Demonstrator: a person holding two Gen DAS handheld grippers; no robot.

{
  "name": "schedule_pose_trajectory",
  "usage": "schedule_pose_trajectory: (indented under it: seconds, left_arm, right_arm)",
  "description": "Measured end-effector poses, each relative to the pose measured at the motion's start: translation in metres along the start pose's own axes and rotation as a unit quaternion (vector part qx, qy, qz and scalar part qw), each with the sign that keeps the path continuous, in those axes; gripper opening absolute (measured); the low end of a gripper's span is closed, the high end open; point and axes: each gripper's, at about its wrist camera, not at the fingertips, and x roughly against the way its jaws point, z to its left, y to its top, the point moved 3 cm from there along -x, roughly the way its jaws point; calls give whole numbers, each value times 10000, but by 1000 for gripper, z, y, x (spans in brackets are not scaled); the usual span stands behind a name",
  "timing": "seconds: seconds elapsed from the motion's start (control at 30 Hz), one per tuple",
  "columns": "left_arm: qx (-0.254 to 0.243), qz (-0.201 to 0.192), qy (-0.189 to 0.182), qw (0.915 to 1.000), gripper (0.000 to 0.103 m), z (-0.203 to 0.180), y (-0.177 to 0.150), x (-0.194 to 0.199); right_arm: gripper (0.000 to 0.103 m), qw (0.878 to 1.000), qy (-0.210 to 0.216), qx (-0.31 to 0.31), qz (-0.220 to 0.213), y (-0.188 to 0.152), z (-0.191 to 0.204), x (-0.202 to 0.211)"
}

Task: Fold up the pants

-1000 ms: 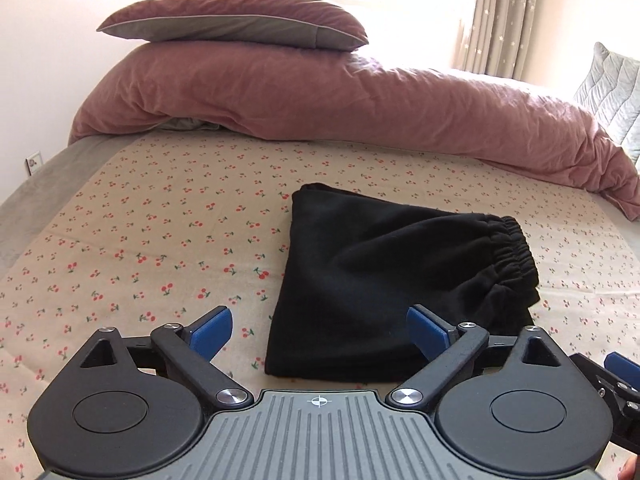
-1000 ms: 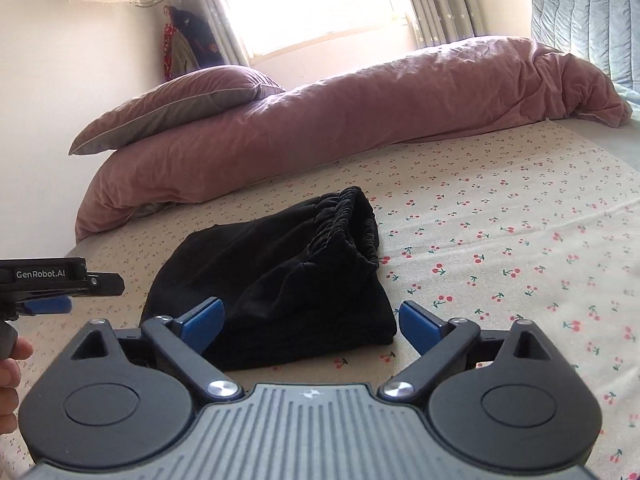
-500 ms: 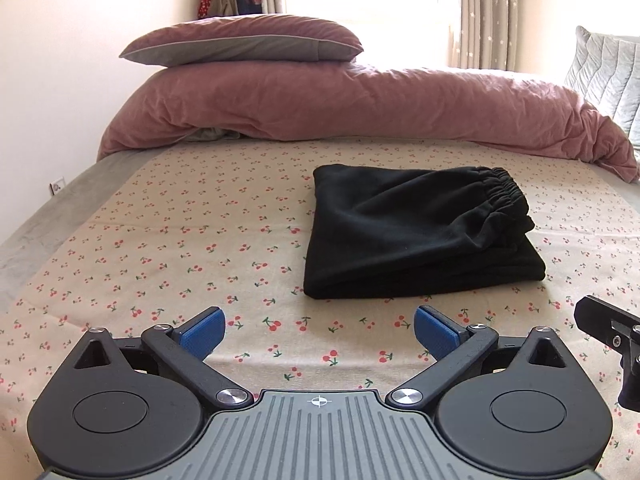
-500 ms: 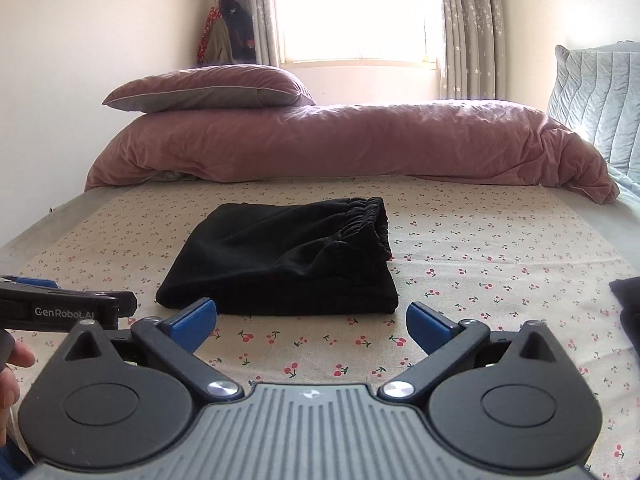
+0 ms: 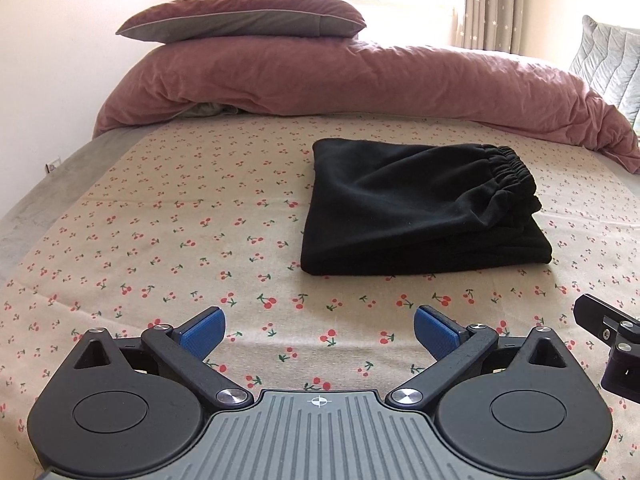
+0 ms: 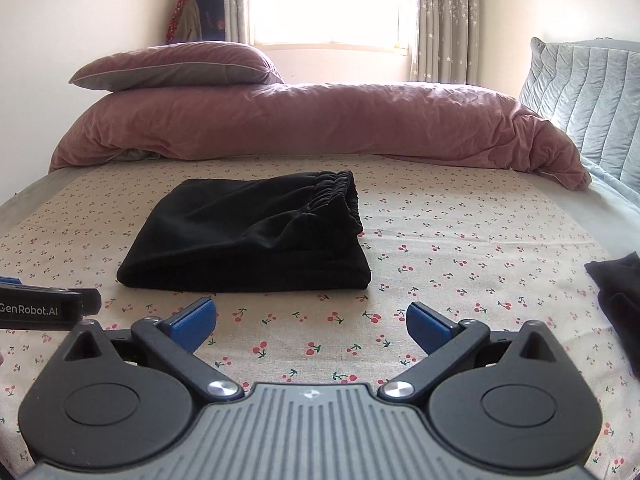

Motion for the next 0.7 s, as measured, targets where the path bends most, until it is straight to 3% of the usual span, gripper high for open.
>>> schedule_pose_trajectory:
  seconds: [0.7]
  left_arm:
    - [-53, 30, 56, 10000, 102, -6, -2, 1]
  right_arm:
    - [96, 9999, -129, 113, 2, -2, 2, -4]
